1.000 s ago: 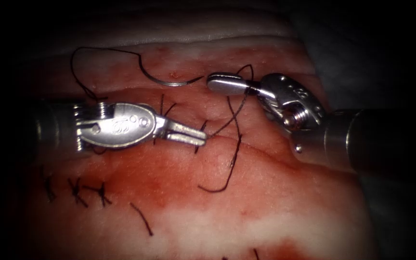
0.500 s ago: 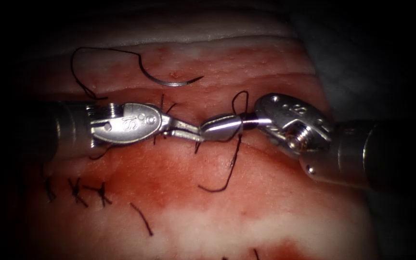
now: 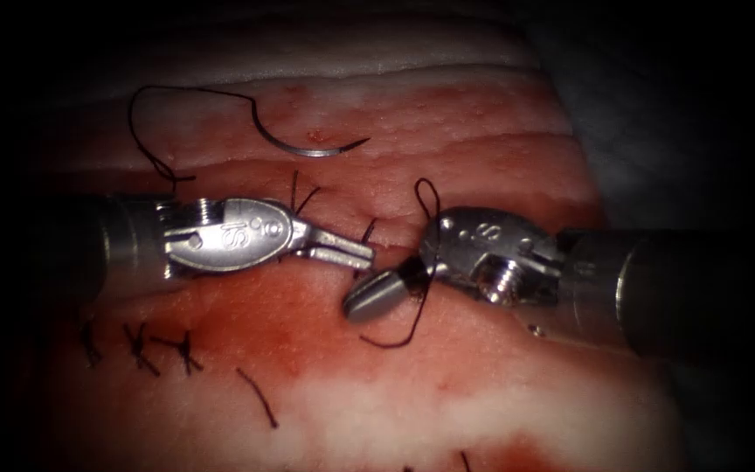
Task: Wound Closure
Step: Grasp the suture tail with the right driver, then tension the knot by moving the right tool up and the left tool down.
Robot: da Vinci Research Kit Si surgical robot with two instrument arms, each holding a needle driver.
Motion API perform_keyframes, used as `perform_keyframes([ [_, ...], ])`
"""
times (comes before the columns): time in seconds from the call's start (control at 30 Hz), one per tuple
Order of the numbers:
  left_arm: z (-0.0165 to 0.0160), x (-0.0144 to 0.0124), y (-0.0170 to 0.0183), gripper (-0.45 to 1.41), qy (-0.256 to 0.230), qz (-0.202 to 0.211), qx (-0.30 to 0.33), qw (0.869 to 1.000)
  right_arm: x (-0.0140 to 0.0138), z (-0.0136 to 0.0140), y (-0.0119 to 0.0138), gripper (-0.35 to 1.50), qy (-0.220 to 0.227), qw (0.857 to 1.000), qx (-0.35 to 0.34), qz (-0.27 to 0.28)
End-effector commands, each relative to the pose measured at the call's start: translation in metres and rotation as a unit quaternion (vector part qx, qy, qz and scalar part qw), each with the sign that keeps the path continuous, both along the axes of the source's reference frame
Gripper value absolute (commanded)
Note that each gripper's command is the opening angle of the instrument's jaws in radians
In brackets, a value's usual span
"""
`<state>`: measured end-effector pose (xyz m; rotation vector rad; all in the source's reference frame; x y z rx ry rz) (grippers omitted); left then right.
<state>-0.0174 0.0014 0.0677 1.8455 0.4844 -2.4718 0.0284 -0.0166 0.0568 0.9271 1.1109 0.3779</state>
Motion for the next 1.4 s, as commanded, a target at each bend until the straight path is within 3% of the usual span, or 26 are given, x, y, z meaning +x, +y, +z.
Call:
perform_keyframes([
  [0.03, 0.0006, -0.0005, 0.0003, -0.45, -0.001, 0.0, -0.001, 1.0, 0.0013, 0.0006, -0.0007, 0.57, 0.001, 1.0, -0.002, -0.01],
  [0.13, 0.0007, -0.0003, 0.0004, -0.45, -0.001, 0.0, 0.002, 1.0, 0.0017, 0.0007, -0.0017, 0.74, 0.008, 1.0, -0.008, -0.022],
  [0.33, 0.001, -0.0001, 0.0005, -0.45, -0.002, 0.002, 0.002, 1.0, 0.0017, 0.0009, -0.0023, 0.89, -0.002, 1.0, -0.008, -0.029],
  [0.6, 0.0012, -0.0002, 0.0004, -0.45, -0.001, 0.001, 0.003, 1.0, 0.0013, 0.0017, -0.0021, 0.88, -0.026, 0.999, -0.02, -0.033],
  [0.73, 0.0012, -0.0003, 0.0003, -0.45, 0.0, 0.0, 0.005, 1.0, 0.0013, 0.0023, -0.0025, 0.74, -0.027, 0.999, -0.024, -0.034],
  [0.77, 0.0012, -0.0003, 0.0003, -0.45, 0.0, 0.0, 0.005, 1.0, 0.0013, 0.0024, -0.0025, 0.52, -0.027, 0.999, -0.024, -0.034],
  [0.83, 0.0012, -0.0002, 0.0002, -0.45, 0.0, 0.0, 0.005, 1.0, 0.0012, 0.0023, -0.0024, -0.16, -0.032, 0.999, -0.027, -0.027],
  [0.87, 0.0011, -0.0002, 0.0002, -0.45, 0.0, 0.0, 0.005, 1.0, 0.0011, 0.0021, -0.0022, -0.35, -0.037, 0.999, -0.026, -0.021],
  [1.13, 0.0001, 0.0009, -0.0012, -0.45, -0.004, 0.007, 0.007, 1.0, -0.0008, 0.001, 0.0006, -0.35, -0.025, 0.999, -0.008, 0.024],
  [1.4, -0.0007, 0.0023, -0.0043, -0.45, 0.01, 0.02, 0.005, 1.0, -0.0035, 0.0027, 0.0024, -0.35, -0.012, 0.998, 0.001, 0.059],
])
